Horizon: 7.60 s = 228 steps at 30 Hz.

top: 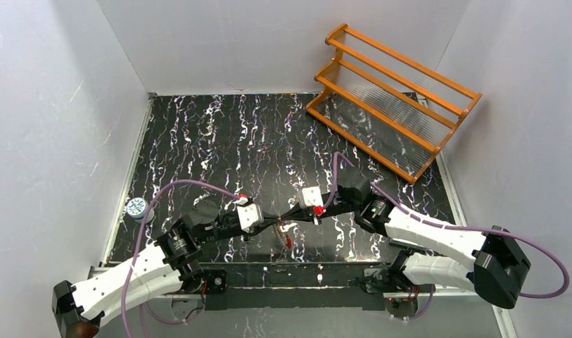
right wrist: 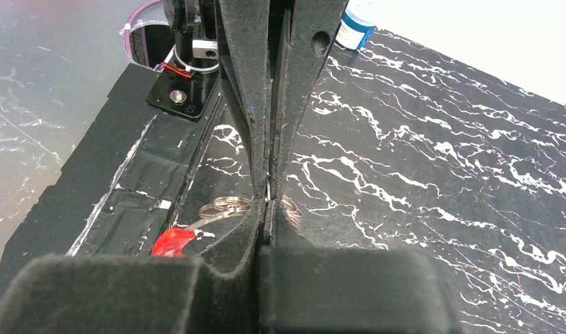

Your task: Put the keys on the keyring

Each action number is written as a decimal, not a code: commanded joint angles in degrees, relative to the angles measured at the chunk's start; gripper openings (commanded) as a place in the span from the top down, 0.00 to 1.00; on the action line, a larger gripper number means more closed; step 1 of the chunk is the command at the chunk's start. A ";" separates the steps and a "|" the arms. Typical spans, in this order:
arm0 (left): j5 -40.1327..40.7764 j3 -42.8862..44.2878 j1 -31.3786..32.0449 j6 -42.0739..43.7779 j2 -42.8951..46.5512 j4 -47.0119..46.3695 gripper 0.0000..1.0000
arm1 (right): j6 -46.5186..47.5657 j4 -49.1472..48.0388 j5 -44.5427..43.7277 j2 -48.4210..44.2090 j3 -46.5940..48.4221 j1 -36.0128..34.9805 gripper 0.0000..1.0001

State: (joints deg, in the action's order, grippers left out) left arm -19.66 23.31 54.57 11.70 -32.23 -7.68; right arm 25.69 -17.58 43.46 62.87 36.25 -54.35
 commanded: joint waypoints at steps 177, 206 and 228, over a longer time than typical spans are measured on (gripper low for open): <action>2.91 -2.73 0.19 -3.09 11.98 3.12 1.00 | -28.22 23.48 8.04 10.68 21.52 1.81 0.99; 1.69 -3.80 0.19 -4.59 11.15 0.21 1.00 | -30.01 21.28 -3.16 9.05 19.46 0.87 0.99; 4.02 -4.94 0.20 -9.45 13.58 -3.74 1.00 | -27.69 21.80 -4.12 6.64 17.45 0.91 0.99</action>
State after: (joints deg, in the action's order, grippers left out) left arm -16.05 18.48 54.61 3.68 -20.21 -7.18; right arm -3.95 4.34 41.04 70.65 53.65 -53.45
